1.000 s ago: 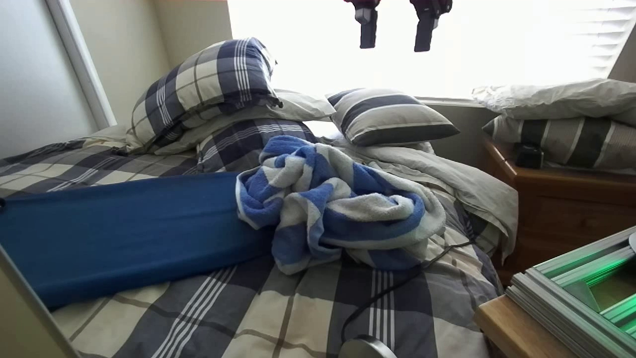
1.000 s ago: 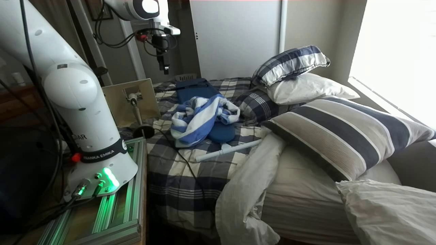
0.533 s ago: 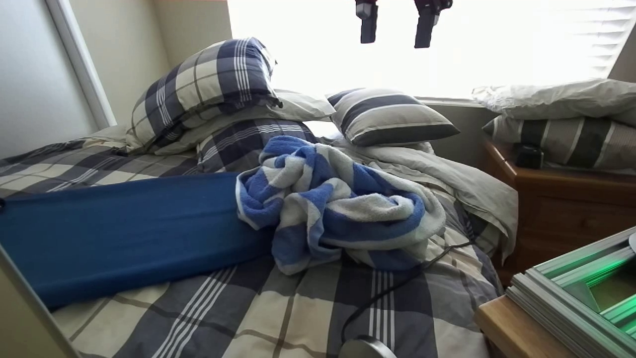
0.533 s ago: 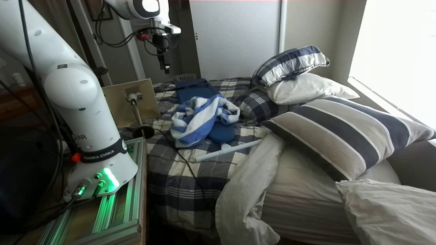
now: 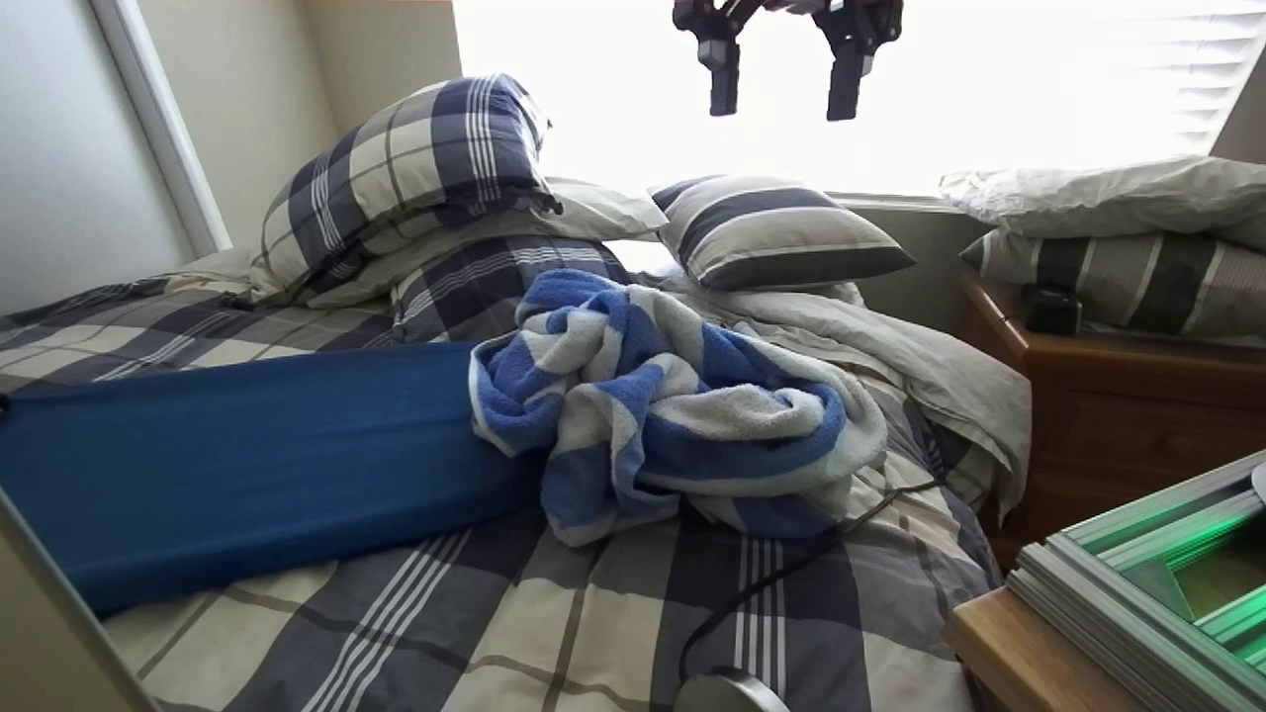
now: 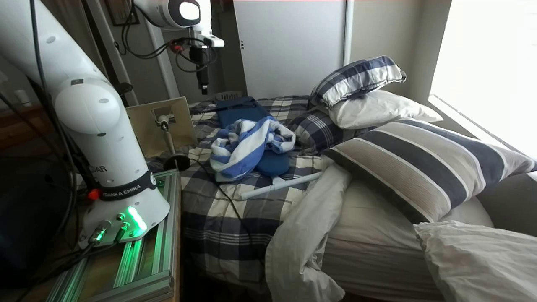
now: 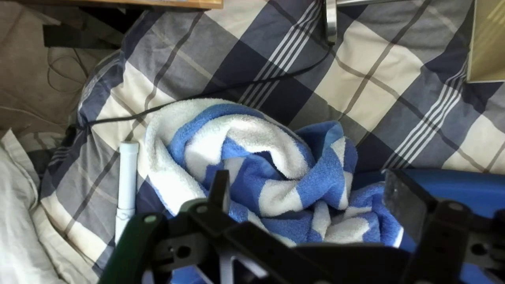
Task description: Lay the towel on the ironing board
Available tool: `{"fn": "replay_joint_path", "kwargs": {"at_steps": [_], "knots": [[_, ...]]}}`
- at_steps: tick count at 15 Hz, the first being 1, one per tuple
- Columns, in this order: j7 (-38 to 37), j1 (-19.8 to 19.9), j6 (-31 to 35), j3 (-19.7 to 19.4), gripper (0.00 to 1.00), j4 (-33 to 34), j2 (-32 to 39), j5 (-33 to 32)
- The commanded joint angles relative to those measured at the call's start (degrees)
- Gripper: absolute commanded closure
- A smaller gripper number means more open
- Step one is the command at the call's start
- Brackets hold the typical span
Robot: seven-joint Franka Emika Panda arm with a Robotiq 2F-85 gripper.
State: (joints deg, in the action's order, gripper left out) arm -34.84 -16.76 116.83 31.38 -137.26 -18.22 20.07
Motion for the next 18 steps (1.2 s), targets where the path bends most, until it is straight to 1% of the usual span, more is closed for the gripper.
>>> {"fn": "replay_joint_path", "kwargs": {"at_steps": [1, 2, 3, 5, 6, 8, 9, 11, 13, 15, 17, 18], "knots": [[-14.1, -1.0, 0.1, 2.2, 0.0, 3.7, 7.5, -0.6], [-18.2, 0.3, 1.2, 4.9, 0.0, 4.6, 9.8, -0.2], [-22.2, 0.9, 2.4, 6.4, 0.0, 5.1, 11.7, -0.4], [-30.6, 0.7, 6.7, 8.1, 0.0, 7.0, 17.1, -1.7], [-34.6, -1.3, 9.7, 6.7, 0.0, 7.4, 19.5, -3.1], [-39.7, -2.5, 16.2, 5.7, 0.0, 8.3, 24.1, -7.0], [-41.4, -3.3, 19.7, 4.7, 0.0, 8.8, 26.6, -9.7], [-44.6, -5.8, 25.4, 1.5, 0.0, 10.0, 31.3, -17.7], [-48.4, -9.9, 28.0, -3.7, 0.0, 12.1, 35.7, -25.7], [-49.8, -14.5, 28.8, -8.8, 0.0, 15.1, 40.3, -30.8], [-49.6, -18.2, 27.8, -12.2, 0.0, 18.0, 43.7, -33.7], [-46.4, -16.3, 28.2, -10.9, 0.0, 13.7, 39.3, -28.7]]}}
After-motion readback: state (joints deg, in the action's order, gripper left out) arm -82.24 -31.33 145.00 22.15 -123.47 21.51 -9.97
